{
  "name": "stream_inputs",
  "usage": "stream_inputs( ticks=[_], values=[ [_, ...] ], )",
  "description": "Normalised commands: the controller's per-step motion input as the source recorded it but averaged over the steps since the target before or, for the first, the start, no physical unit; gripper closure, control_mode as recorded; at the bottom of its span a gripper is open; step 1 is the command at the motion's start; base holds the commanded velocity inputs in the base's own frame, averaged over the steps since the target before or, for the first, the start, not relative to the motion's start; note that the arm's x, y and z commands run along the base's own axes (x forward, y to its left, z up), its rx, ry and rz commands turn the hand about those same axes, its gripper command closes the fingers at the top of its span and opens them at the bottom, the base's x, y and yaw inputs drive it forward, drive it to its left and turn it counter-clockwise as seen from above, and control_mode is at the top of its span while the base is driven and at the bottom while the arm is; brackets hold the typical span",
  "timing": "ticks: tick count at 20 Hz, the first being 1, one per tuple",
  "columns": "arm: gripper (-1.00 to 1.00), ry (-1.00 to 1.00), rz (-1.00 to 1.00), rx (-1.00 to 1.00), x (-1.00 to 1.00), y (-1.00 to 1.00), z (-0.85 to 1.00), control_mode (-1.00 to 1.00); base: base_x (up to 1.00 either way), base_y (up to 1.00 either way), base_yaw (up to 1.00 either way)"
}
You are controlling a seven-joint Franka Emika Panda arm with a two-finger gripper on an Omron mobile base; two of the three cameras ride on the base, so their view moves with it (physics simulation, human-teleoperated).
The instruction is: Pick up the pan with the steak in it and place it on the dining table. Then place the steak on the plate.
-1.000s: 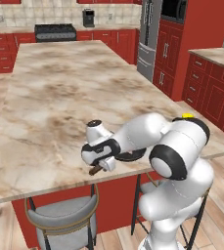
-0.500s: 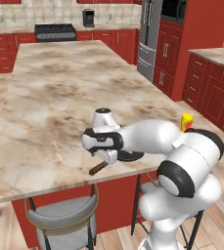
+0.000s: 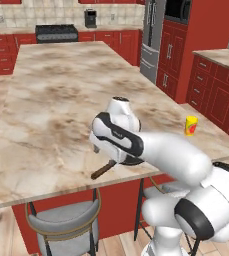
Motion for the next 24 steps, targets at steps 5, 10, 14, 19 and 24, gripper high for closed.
stream_inputs(
  ticks=[5, 10, 14, 19, 24],
  values=[
    [-1.0, 0.01, 0.0, 0.05, -0.79, 0.0, 0.61, -1.0, 0.0, 0.0, 0.0],
    [-1.0, -0.11, 0.02, -0.03, -0.63, -0.13, 0.37, -1.0, 0.0, 0.0, 0.0],
    [-1.0, -0.18, 0.21, -0.02, -0.08, -0.36, 0.12, -1.0, 0.0, 0.0, 0.0],
    [-1.0, -0.02, 0.26, 0.01, 0.05, -0.32, 0.05, -1.0, 0.0, 0.0, 0.0],
    [-1.0, 0.1, 0.16, 0.03, 0.41, -0.26, 0.06, -1.0, 0.0, 0.0, 0.0]
  ],
)
